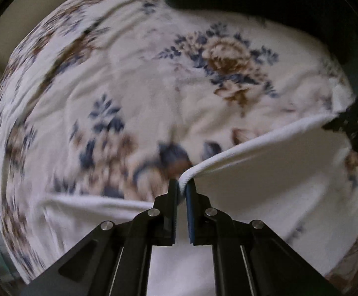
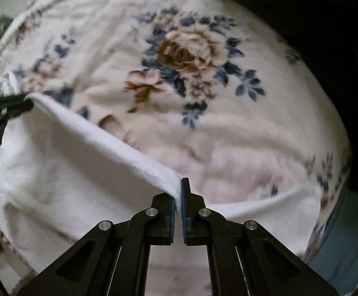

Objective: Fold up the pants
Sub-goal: 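Lift the hems with both grippers and fold them toward the waistband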

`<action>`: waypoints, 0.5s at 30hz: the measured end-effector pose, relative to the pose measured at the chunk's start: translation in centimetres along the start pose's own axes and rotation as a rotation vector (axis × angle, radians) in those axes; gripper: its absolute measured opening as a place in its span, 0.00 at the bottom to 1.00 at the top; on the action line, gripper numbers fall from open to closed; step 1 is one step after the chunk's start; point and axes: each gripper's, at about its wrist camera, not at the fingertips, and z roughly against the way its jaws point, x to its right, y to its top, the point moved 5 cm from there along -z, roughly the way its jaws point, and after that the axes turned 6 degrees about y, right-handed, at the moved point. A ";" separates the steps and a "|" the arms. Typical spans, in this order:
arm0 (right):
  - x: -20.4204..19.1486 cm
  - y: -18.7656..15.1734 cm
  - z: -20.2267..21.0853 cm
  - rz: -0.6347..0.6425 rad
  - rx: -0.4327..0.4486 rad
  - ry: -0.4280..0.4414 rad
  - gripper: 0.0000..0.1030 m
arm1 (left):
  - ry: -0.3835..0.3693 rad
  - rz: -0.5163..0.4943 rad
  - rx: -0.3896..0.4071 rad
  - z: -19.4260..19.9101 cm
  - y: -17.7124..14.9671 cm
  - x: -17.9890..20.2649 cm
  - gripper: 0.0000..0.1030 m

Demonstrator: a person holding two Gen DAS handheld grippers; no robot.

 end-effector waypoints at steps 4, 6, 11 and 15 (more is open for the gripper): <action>-4.6 -5.3 4.4 -0.044 0.079 0.015 0.04 | -0.017 0.109 0.034 3.1 -5.5 1.5 0.04; -7.3 -9.2 6.2 -0.069 0.107 0.027 0.04 | -0.039 0.169 0.032 5.0 -9.3 2.1 0.04; -12.9 -19.1 7.0 -0.101 0.099 0.012 0.04 | -0.104 0.299 -0.037 5.2 -17.3 4.1 0.04; -15.6 -25.9 3.7 -0.117 0.018 0.006 0.04 | -0.142 0.350 -0.127 3.1 -23.0 6.1 0.04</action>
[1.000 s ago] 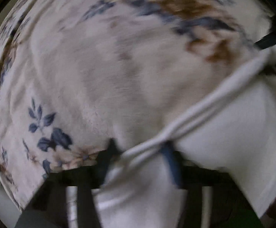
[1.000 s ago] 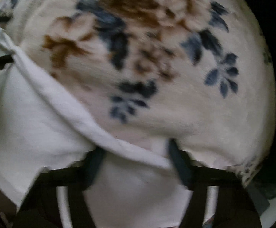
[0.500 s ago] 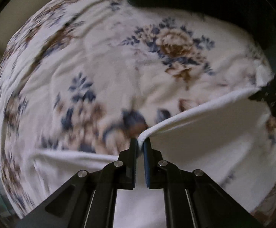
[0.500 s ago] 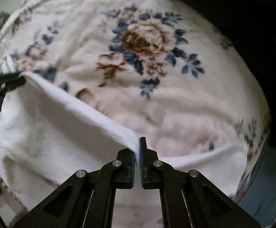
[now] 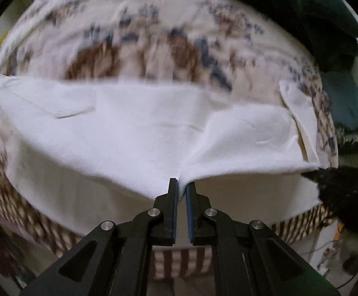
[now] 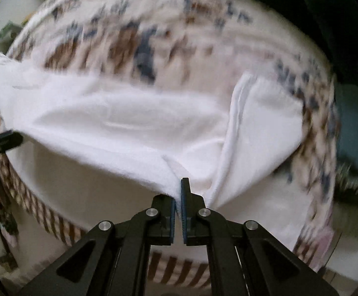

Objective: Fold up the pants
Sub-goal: 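Lift the hems with both grippers and fold them toward the waistband, then open both grippers to release the folded legs onto the trousers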

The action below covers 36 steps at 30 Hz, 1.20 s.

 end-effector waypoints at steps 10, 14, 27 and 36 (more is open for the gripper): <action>-0.5 -8.2 -8.6 0.012 -0.134 -0.025 0.09 | -0.005 0.026 -0.162 -8.6 -4.1 0.5 0.04; -0.1 -9.0 -9.0 -0.045 -0.185 0.006 0.26 | 0.038 0.064 -0.199 -7.5 -3.6 0.3 0.29; 6.6 -7.0 -1.1 -0.380 0.008 0.039 0.88 | 0.385 0.054 0.010 -3.3 0.5 -2.2 0.88; 9.6 1.9 -6.8 -0.336 -0.021 -0.120 0.82 | 0.451 0.071 -0.027 -6.5 2.4 -3.1 0.88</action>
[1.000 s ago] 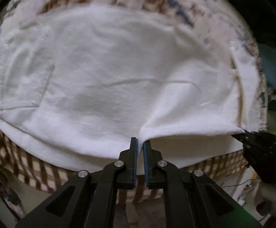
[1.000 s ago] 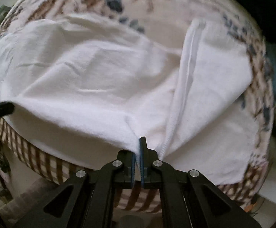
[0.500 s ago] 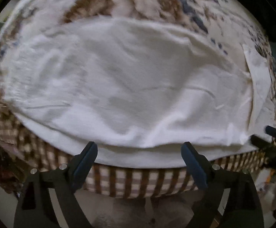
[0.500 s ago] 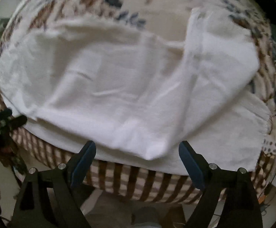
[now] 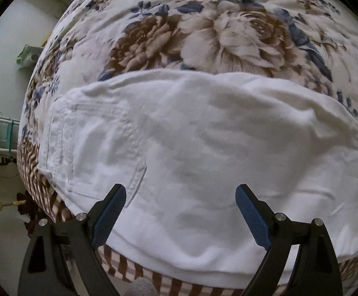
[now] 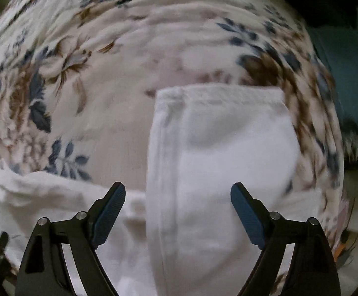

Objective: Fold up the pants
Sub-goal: 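Open both grippers to release the folded legs onto the trousers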

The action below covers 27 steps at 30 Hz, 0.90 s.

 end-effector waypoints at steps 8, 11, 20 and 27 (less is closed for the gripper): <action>2.5 -3.3 2.8 -0.065 0.080 0.015 0.05 | -0.033 -0.009 0.002 2.3 -0.3 1.2 0.88; 8.2 -6.8 6.4 -0.267 0.145 0.080 0.05 | -0.043 -0.019 0.003 3.1 -1.1 1.8 0.88; 22.5 -15.3 2.7 -0.867 0.138 0.340 0.04 | -0.087 -0.060 -0.053 2.8 -2.7 5.3 0.88; 23.8 -20.2 2.5 -0.991 0.204 0.374 0.04 | -0.081 -0.082 -0.038 3.6 -2.5 5.8 0.88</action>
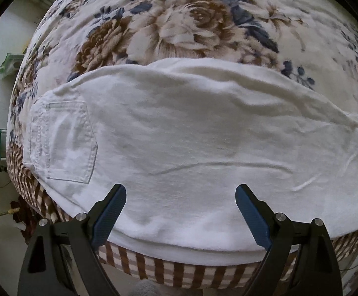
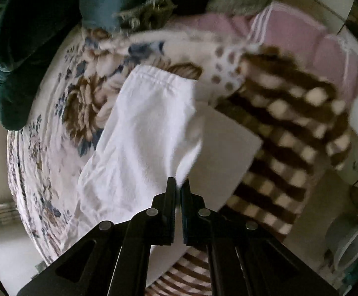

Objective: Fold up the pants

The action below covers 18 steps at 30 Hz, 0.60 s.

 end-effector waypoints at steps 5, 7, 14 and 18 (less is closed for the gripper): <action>1.9 -0.7 -1.8 0.001 -0.117 -0.079 0.05 | -0.015 0.006 -0.008 0.2 -0.2 0.0 0.88; 2.4 -1.1 -2.5 0.001 -0.163 -0.105 0.14 | -0.013 0.015 -0.004 0.4 -0.7 -0.4 0.88; -3.1 -6.7 -1.2 0.095 -0.216 0.014 0.43 | -0.061 0.163 0.003 0.5 -3.3 -7.3 0.88; -8.5 -14.1 -4.5 0.128 -0.386 0.101 0.43 | -0.079 0.313 -0.016 -0.5 -4.5 -15.1 0.88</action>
